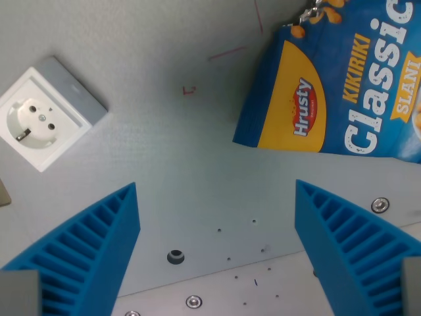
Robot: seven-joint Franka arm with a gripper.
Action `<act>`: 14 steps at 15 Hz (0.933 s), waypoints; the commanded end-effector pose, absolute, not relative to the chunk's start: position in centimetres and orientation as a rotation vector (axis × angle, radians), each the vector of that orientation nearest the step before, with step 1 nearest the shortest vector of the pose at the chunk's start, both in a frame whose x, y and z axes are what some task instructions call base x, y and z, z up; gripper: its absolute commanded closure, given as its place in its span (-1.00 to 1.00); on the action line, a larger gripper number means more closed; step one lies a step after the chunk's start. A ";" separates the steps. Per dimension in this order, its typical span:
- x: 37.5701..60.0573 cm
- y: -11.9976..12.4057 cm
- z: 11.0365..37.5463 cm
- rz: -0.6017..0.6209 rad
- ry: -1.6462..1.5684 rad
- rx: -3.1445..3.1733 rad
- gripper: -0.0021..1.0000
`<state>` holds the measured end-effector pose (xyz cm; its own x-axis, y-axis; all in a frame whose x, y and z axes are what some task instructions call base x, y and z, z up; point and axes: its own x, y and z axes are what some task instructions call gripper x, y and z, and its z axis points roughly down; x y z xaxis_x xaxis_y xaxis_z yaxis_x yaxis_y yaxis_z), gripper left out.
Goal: Move in gripper positive z
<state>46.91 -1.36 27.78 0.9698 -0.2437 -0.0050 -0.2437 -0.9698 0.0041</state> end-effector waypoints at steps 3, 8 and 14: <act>46.9 -1.4 26.4 -0.004 -0.386 3.115 -1.00; 46.9 -1.4 23.9 -0.004 -0.386 3.115 -1.00; 46.9 -1.4 20.9 -0.004 -0.386 3.115 -1.00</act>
